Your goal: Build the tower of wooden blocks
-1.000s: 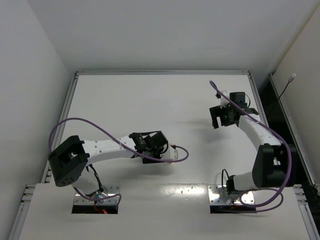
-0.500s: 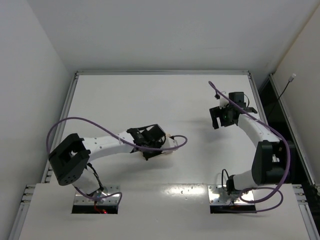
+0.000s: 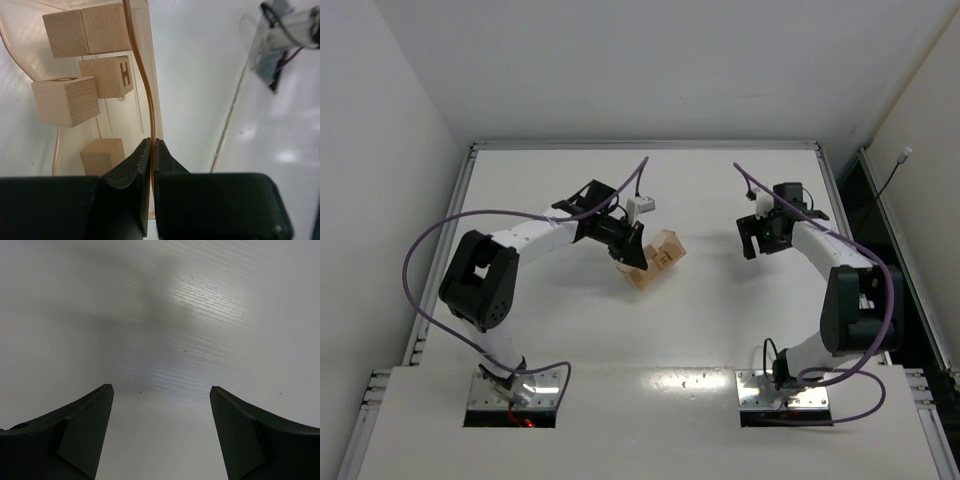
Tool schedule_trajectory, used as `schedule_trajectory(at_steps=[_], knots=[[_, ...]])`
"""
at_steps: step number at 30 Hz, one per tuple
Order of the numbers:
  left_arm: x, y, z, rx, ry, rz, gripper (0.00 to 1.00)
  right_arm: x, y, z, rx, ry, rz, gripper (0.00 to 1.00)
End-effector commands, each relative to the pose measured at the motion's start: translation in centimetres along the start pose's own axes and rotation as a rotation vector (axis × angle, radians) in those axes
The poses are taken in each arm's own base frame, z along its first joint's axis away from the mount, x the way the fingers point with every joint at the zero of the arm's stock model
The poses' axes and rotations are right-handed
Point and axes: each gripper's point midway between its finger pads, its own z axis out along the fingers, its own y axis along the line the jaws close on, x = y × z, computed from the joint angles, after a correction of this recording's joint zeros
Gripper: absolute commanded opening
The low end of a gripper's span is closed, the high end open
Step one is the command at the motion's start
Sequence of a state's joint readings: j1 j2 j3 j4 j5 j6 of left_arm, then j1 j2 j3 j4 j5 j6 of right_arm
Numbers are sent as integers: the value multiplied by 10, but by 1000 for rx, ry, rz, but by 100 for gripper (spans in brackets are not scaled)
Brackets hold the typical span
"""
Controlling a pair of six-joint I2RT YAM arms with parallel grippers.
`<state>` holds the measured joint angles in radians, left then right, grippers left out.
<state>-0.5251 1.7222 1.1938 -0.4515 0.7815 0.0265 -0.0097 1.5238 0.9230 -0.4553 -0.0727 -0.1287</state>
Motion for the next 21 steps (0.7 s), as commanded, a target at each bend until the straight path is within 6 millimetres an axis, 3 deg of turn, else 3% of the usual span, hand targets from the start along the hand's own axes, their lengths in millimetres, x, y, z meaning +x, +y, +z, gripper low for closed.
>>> schedule_trajectory(at_steps=[1, 8, 9, 13, 16, 17, 18, 20, 21], knots=[[-41, -14, -15, 235, -157, -88, 0, -23, -1, -4, -8, -47, -12, 75], [-57, 27, -32, 341, -269, -244, 0, -22, 0, 4, -26, -16, -18, 75], [-50, 40, -31, 356, -271, -298, 0, -22, 2, 4, -35, -18, -18, 75], [-56, 53, -41, 404, -316, -418, 0, -18, 2, 6, -40, 0, -16, 73], [-62, 51, -48, 433, -383, -385, 0, -18, 2, 6, -40, 0, -16, 73], [-62, 52, -51, 465, -378, -512, 0, -18, 2, 6, -40, 0, -16, 73], [-73, 43, -61, 487, -446, -387, 0, -16, 3, 8, -43, 8, -15, 73], [-79, 34, -73, 553, -466, -480, 0, -20, 2, 7, -40, 0, -16, 73], [-80, 29, -77, 565, -492, -413, 0, -20, 2, 7, -40, 0, -16, 73]])
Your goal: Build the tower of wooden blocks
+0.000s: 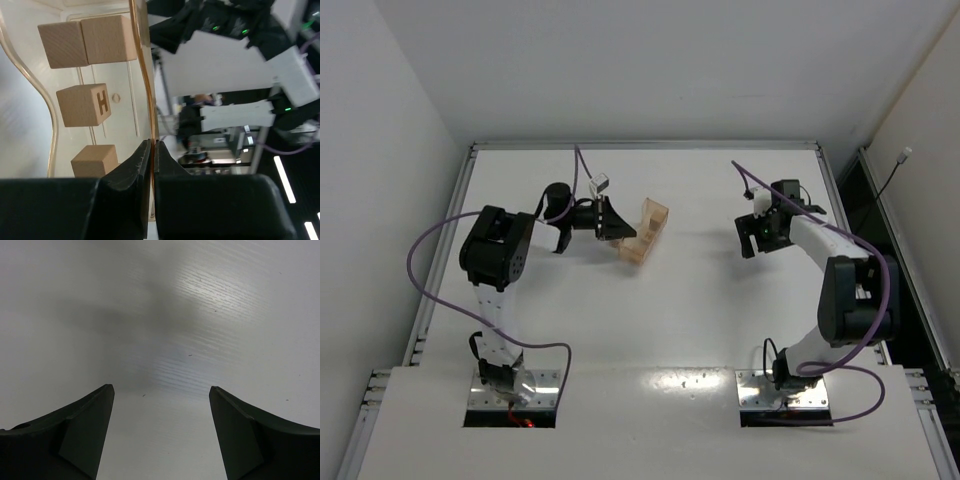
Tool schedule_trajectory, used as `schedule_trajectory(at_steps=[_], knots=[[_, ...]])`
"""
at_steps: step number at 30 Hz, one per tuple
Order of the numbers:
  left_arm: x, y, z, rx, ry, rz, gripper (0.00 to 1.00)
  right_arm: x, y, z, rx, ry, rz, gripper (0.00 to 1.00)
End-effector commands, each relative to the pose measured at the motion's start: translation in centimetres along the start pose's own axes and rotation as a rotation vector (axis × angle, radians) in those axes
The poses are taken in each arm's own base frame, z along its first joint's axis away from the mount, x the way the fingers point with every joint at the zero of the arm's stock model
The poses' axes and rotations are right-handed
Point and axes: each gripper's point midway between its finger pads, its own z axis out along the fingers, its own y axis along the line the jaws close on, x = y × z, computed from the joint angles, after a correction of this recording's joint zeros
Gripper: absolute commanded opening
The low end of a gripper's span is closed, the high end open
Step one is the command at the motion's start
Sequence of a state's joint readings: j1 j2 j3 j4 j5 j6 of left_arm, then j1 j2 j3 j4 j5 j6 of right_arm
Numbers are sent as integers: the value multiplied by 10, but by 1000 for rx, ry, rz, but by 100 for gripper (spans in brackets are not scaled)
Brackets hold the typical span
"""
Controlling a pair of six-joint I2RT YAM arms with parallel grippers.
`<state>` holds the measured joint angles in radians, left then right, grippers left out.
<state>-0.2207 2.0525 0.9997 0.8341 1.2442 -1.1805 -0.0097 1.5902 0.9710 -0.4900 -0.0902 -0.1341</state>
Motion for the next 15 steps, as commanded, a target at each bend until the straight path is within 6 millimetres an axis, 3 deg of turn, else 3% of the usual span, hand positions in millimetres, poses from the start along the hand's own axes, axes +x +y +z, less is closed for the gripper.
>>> schedule_trajectory(at_steps=[1, 5, 8, 13, 15], knots=[[-11, -69, -12, 195, -18, 181, 0, -18, 0, -3, -12, -36, -16, 73], [-20, -74, -18, 194, -45, 189, 0, -13, 2, -3, -12, -35, -15, 73], [-9, -50, -22, 167, -49, 104, 0, -11, 2, -1, -14, -26, -14, 73], [-12, -51, -21, 171, -67, 109, 0, -15, 0, 1, -16, -22, -23, 73], [-4, -35, -21, 148, -64, 56, 0, -13, 0, 4, -19, -11, -22, 73]])
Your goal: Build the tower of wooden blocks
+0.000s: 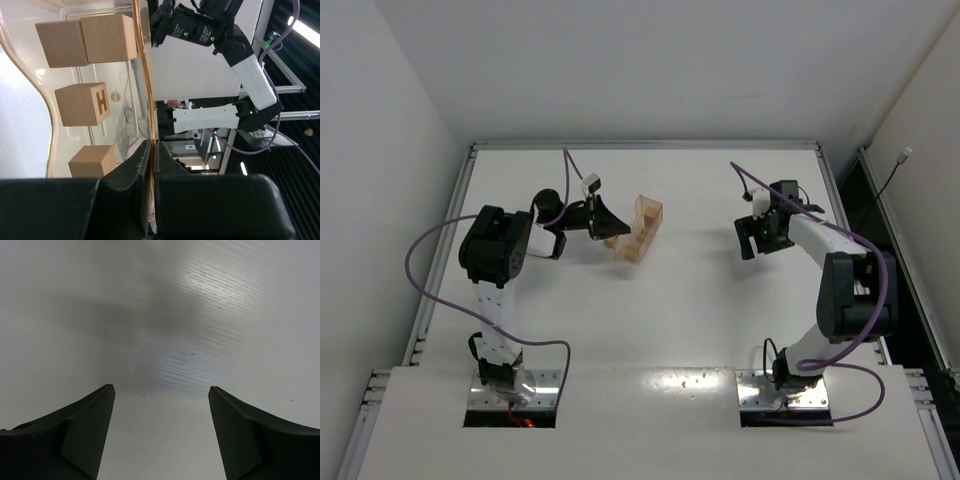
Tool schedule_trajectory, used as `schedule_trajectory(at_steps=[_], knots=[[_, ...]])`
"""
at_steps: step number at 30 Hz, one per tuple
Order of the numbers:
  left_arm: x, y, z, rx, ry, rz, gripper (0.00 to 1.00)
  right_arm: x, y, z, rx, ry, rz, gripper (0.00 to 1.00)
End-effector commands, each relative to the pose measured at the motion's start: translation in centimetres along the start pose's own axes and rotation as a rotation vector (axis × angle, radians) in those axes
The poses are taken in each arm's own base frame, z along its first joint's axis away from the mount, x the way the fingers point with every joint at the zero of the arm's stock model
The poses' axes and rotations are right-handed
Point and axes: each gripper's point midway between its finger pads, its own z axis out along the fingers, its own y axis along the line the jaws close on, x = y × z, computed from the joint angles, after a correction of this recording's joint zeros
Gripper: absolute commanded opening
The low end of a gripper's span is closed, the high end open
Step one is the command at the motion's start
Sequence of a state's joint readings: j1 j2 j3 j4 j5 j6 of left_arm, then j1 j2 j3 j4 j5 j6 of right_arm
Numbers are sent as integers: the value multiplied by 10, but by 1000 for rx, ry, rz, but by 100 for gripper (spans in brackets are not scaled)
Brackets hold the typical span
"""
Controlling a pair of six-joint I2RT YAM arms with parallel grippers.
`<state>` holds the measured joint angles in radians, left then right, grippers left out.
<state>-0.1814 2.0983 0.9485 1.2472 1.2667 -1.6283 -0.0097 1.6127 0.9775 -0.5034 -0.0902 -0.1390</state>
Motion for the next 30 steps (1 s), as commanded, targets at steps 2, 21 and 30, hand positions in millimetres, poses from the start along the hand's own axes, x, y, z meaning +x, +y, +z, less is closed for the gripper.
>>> schedule_trajectory(at_steps=[2, 21, 30], knots=[[14, -13, 0, 79, 2, 184, 0, -25, 1, -1, -14, -42, -29, 72], [26, -18, 18, 105, 49, 221, 0, -19, 0, -8, 0, -21, -36, 71], [36, -83, 18, 191, 75, 388, 0, -24, 2, -8, -4, -23, -44, 71]])
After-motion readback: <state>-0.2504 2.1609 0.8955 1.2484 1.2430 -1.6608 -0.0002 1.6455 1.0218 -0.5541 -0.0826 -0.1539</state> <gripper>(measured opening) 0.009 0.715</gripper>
